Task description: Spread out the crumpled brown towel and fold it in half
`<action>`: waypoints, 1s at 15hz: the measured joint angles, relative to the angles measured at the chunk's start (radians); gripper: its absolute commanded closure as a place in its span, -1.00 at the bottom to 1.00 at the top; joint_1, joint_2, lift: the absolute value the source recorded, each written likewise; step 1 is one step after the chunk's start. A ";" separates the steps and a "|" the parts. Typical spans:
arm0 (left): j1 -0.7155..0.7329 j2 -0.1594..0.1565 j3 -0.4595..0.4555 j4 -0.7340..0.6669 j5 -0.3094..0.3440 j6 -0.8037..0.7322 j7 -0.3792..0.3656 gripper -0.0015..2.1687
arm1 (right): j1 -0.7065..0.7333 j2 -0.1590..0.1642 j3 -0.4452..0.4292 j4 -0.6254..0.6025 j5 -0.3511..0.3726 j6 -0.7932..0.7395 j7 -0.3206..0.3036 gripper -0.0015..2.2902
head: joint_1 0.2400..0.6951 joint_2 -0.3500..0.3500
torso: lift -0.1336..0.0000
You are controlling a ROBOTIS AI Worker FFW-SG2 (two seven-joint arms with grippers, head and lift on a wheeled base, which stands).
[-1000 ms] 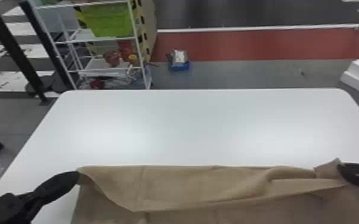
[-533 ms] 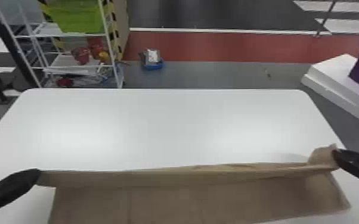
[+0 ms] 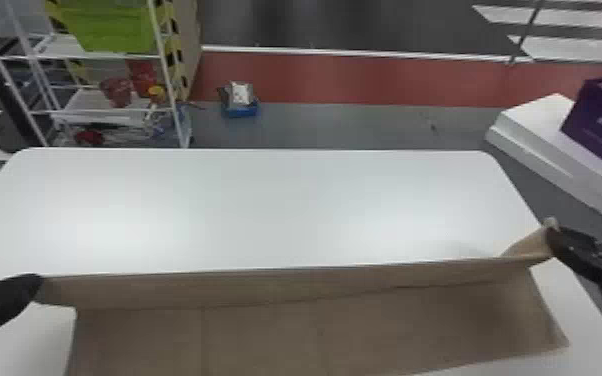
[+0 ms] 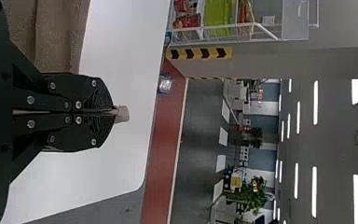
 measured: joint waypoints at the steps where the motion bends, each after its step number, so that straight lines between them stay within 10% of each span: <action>1: -0.008 0.000 0.000 0.002 0.000 0.001 0.000 0.33 | -0.010 0.003 0.014 0.003 0.004 0.004 -0.017 0.28 | 1.00 -0.17 | -0.85; 8: -0.100 0.000 -0.039 0.072 -0.036 0.003 0.027 0.34 | -0.077 0.028 0.137 0.047 0.104 0.093 -0.177 0.28 | 1.00 -0.10 | -0.85; 15: -0.189 0.000 -0.051 0.158 -0.027 -0.031 0.105 0.34 | -0.093 0.052 0.157 0.035 0.109 0.166 -0.210 0.28 | 1.00 -0.03 | -0.85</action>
